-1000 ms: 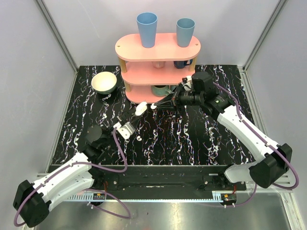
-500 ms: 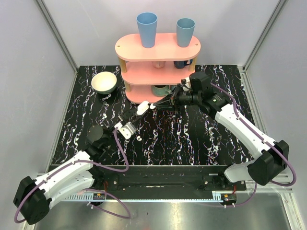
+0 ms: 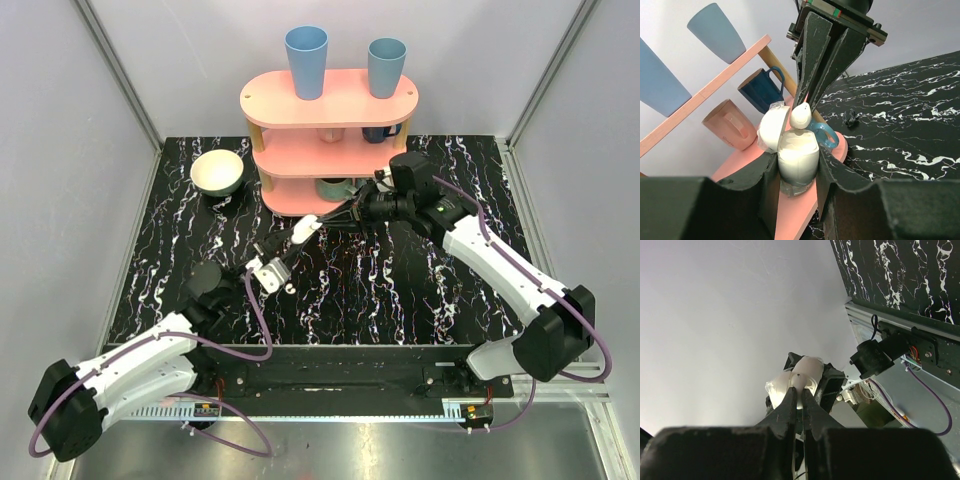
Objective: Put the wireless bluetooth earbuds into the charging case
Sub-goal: Insert the right earbud into the right side groove of the charging case.
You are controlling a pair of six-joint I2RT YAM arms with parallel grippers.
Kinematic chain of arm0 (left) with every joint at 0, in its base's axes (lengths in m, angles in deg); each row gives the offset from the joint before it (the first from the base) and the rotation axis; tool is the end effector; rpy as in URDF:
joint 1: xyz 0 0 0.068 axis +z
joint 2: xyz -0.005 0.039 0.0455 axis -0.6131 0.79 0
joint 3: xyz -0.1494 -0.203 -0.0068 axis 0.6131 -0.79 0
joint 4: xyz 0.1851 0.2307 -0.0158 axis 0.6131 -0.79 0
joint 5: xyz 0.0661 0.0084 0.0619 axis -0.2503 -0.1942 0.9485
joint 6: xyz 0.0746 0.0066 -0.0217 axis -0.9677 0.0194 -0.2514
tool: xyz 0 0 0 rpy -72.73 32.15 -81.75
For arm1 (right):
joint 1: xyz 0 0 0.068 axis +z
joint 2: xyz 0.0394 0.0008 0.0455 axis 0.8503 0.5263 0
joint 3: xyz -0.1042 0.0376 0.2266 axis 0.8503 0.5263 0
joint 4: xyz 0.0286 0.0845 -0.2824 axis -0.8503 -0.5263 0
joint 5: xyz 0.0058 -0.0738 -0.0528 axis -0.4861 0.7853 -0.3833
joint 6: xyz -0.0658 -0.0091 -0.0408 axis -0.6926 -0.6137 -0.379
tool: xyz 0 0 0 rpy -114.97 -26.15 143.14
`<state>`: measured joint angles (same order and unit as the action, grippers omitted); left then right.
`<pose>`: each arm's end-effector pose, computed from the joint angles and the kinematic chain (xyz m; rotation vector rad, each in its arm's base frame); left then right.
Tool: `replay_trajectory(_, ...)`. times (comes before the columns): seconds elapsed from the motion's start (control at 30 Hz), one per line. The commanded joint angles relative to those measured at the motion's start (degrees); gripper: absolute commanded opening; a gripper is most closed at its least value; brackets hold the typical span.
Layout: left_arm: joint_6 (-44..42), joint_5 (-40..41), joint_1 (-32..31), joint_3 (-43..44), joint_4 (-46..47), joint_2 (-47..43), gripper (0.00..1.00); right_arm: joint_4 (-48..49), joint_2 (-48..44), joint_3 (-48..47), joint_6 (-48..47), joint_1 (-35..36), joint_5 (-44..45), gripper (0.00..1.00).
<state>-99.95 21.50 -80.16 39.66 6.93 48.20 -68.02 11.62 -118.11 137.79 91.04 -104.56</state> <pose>0.1854 -0.1938 0.2714 0.9596 0.8702 -0.3355 0.2949 0.2397 0.3177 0.6439 2.5218 1.7489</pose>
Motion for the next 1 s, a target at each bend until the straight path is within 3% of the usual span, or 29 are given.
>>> replay_trajectory(0.0, -2.11, -0.45, -0.89, 2.86, 3.92, 0.87, 0.0, 2.4, 0.46, 0.02, 0.9, 0.78, -2.43, 0.0)
replay_trajectory(0.97, -7.74, 3.77, -5.11, 3.21, 4.62, 1.23, 0.0, 1.26, -1.21, 5.29, 1.6, 1.66, 2.49, 0.0)
